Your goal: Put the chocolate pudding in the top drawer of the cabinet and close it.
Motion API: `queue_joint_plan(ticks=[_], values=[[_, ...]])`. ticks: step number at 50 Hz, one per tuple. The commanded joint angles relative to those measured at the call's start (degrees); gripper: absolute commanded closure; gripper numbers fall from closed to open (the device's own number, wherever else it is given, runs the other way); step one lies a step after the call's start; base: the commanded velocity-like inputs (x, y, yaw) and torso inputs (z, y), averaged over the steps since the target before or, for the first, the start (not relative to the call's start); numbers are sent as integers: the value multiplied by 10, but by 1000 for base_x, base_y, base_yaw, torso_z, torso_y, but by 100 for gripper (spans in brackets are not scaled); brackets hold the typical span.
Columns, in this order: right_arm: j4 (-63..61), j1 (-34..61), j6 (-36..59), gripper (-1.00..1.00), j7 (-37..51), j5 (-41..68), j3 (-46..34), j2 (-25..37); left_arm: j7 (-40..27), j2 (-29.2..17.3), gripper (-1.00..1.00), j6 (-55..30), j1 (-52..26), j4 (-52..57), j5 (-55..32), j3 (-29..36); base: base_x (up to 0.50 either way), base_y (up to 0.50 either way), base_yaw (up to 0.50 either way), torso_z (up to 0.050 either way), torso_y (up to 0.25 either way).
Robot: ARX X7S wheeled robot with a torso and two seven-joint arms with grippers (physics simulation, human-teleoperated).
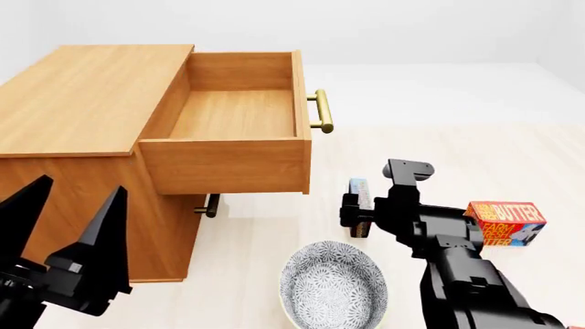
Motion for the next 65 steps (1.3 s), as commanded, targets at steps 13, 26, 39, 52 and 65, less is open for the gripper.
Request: queue_joint_plan(ticks=[13, 26, 39, 52, 65], values=[[0, -12, 29, -100, -3, -1, -2, -2, 8, 15, -100, -8, 4, -13, -12, 0, 0, 0, 0, 0, 0], [0, -16, 36, -100, -7, 0, 1, -3, 9, 16, -100, -5, 8, -15, -13, 2, 0, 0, 0, 0, 0], [0, -17, 17, 100, 3, -4, 1, -4, 10, 22, -100, -4, 10, -21, -16, 1, 0, 0, 0, 0, 0], [0, -13, -29, 100, 19, -4, -10, 2, 15, 21, -100, -5, 10, -19, -25, -1, 0, 0, 0, 0, 0], [0, -5, -132, 100, 43, -6, -18, 11, 11, 21, -100, -4, 13, -20, -20, -1, 0, 0, 0, 0, 0]])
